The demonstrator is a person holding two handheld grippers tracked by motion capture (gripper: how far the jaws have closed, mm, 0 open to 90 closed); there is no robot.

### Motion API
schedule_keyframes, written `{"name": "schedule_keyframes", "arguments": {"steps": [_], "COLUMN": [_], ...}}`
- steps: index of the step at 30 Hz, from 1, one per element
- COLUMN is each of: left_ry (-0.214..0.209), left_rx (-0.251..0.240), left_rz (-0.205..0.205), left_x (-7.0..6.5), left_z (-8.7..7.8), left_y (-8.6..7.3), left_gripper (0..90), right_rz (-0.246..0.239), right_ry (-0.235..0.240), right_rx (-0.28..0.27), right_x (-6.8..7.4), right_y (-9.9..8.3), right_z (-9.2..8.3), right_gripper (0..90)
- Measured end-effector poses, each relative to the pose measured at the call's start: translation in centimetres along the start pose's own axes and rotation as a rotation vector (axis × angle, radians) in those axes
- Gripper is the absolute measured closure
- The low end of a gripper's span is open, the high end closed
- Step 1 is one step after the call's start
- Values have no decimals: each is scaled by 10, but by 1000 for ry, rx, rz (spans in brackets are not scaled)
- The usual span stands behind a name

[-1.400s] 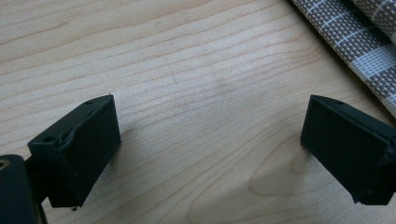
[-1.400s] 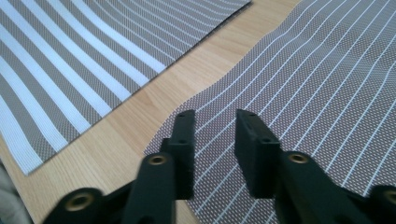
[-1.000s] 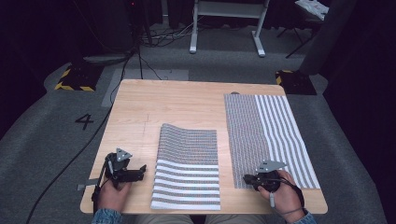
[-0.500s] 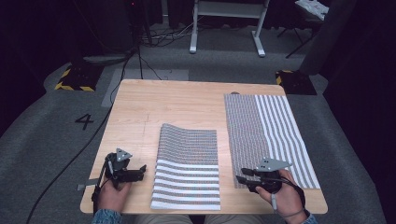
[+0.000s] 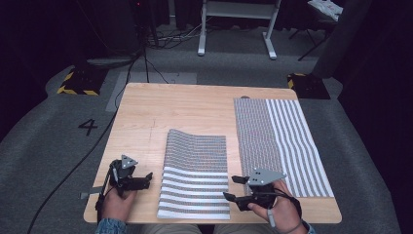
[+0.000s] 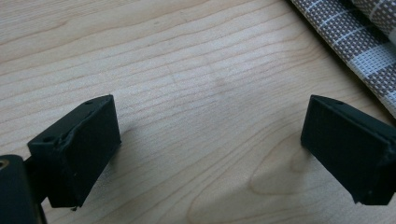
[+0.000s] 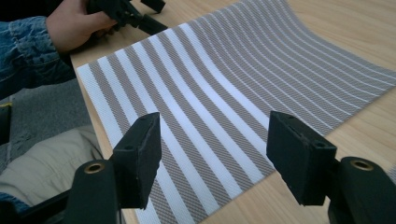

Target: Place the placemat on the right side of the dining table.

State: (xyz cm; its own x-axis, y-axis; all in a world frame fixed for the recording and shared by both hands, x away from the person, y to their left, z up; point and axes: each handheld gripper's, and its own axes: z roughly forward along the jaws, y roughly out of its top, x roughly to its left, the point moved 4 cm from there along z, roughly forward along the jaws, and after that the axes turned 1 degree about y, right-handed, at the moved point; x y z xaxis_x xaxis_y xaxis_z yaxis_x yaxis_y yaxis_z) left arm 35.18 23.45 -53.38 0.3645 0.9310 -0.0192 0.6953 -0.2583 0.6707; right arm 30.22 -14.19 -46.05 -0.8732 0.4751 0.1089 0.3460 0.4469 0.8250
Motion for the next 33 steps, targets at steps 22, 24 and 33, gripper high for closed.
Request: {"name": "schedule_keyframes", "arguments": {"steps": [22, 24, 33], "left_ry": [-3, -3, -11], "left_rx": [4, 4, 6], "left_rz": [0, 0, 2], "left_x": [0, 0, 0], "left_z": [0, 0, 2], "left_y": [0, 0, 1], "left_gripper": [47, 47, 31], "right_rz": [-74, -90, -88], "right_ry": [-47, -46, -56], "right_rx": [75, 101, 116], "right_x": [5, 4, 3], "right_y": [-36, -40, -40], "right_z": [63, 66, 68], "right_gripper": [295, 288, 206]}}
